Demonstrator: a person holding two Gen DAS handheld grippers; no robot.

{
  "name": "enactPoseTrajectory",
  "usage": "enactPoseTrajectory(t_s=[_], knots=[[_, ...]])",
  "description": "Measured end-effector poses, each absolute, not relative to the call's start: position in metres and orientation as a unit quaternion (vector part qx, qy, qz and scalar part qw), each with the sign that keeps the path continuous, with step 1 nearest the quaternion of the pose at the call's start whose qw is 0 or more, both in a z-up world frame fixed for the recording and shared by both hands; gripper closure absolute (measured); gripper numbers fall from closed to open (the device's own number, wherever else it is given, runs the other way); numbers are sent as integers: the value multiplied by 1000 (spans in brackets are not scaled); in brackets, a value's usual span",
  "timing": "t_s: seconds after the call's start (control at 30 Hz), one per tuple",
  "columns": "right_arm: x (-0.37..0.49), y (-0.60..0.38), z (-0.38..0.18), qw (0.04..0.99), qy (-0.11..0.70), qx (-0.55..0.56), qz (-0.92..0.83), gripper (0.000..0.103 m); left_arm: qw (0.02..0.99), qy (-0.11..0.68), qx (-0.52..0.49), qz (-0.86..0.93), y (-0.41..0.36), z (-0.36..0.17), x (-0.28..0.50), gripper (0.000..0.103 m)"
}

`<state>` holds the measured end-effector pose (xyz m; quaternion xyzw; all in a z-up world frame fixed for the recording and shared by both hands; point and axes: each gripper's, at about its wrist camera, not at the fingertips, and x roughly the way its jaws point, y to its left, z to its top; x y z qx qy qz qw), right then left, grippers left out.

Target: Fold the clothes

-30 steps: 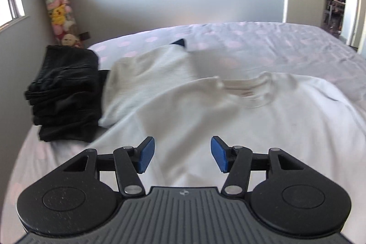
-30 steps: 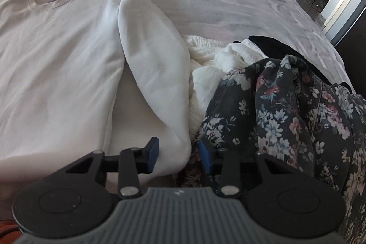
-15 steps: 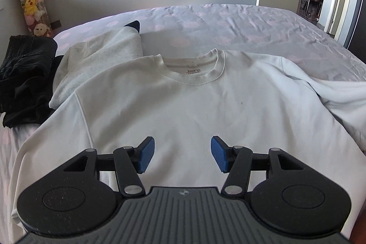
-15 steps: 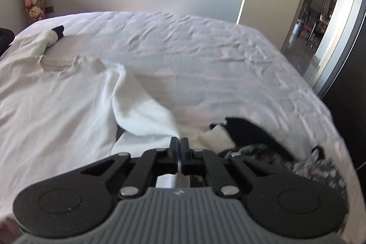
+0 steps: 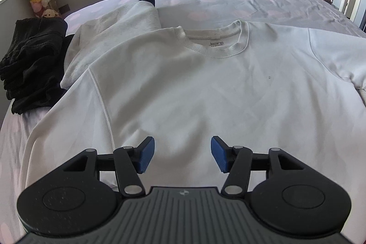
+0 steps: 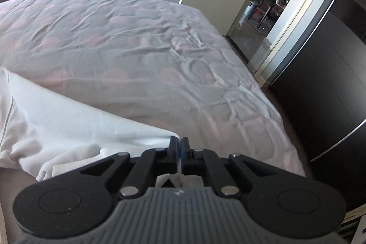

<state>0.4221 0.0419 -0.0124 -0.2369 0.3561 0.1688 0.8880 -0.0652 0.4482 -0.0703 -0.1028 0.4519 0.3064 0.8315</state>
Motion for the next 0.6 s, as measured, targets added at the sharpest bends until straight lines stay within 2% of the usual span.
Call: enactPoseTrajectory(t_s=[0.03,0.07,0.13,0.2,0.3,0.6], knots=[[427,40,-15,889,362,-223,168,90,830,453,-105,309,451,-71,-66,39],[426,38,-14,892,361,-213,167,86,828,454,-107,311,453,-71,-67,39],[426,35,-11,898,359,-194,166,67,825,455,-111,316,458,-72,-68,39],[418,40,-11,897,359,-188,175,67,823,454,-118,320,461,-73,-67,39],[407,47,-11,897,359,-178,188,55,825,450,-125,319,462,-72,-66,39],[403,74,-20,898,369,-123,205,55,832,452,-97,306,448,-64,-61,39]])
